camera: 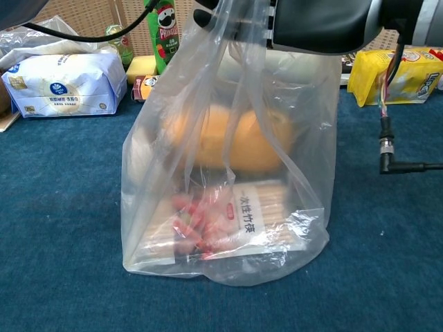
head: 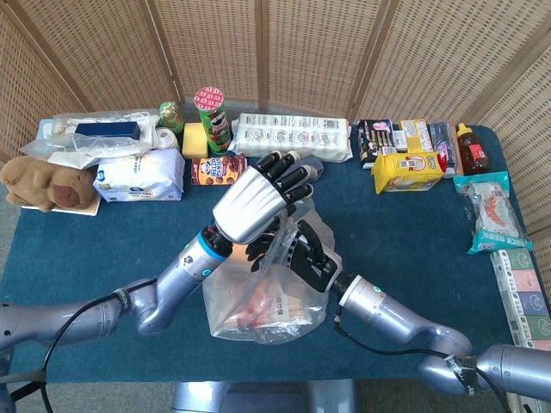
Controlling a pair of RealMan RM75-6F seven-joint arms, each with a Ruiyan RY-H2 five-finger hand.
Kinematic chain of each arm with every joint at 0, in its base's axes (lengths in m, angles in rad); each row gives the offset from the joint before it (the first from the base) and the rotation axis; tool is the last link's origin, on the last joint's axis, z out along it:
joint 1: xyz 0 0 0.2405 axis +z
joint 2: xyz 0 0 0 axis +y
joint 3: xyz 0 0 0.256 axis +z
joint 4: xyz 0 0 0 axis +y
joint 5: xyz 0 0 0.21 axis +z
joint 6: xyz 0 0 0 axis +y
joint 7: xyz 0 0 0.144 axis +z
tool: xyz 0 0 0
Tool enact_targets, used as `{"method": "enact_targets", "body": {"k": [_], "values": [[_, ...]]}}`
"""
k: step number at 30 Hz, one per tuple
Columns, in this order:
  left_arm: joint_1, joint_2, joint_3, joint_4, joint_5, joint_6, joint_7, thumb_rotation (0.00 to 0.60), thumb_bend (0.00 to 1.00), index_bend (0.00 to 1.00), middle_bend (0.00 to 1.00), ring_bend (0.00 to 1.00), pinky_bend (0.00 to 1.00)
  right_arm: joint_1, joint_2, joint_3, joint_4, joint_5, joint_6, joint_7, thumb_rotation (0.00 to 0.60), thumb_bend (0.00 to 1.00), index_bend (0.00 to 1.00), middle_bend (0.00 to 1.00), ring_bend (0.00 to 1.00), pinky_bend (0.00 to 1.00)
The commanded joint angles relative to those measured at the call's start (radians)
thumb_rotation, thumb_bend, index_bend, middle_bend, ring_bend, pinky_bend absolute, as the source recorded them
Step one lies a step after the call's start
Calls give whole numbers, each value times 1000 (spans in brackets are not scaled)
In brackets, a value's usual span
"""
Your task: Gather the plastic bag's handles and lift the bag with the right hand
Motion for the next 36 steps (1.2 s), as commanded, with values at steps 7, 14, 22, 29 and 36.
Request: {"method": "enact_targets", "body": {"k": [7, 14, 22, 29, 36], "values": [[22, 62, -8, -91, -72, -51, 43, 600, 162, 411, 309, 141, 305, -8, 10, 0, 12, -1, 4, 21, 134, 211, 347, 434, 412, 411], [37, 133, -16, -185, -149, -102, 107, 600, 139, 283, 251, 89, 277, -8, 8, -4, 30, -7, 1, 31, 131, 211, 349, 436, 413, 412], [45, 184, -10, -226, -195, -136, 156, 600, 135, 233, 220, 67, 274, -7, 9, -4, 41, -4, -1, 36, 134, 211, 351, 440, 420, 417], [61, 260, 7, -292, -252, -180, 215, 600, 134, 149, 182, 30, 251, -7, 10, -4, 41, -4, -3, 46, 131, 211, 351, 444, 421, 418], [77, 350, 26, -368, -311, -230, 242, 600, 133, 62, 141, 1, 238, -3, 19, 0, 29, -3, -14, 76, 131, 211, 368, 474, 452, 453]]}}
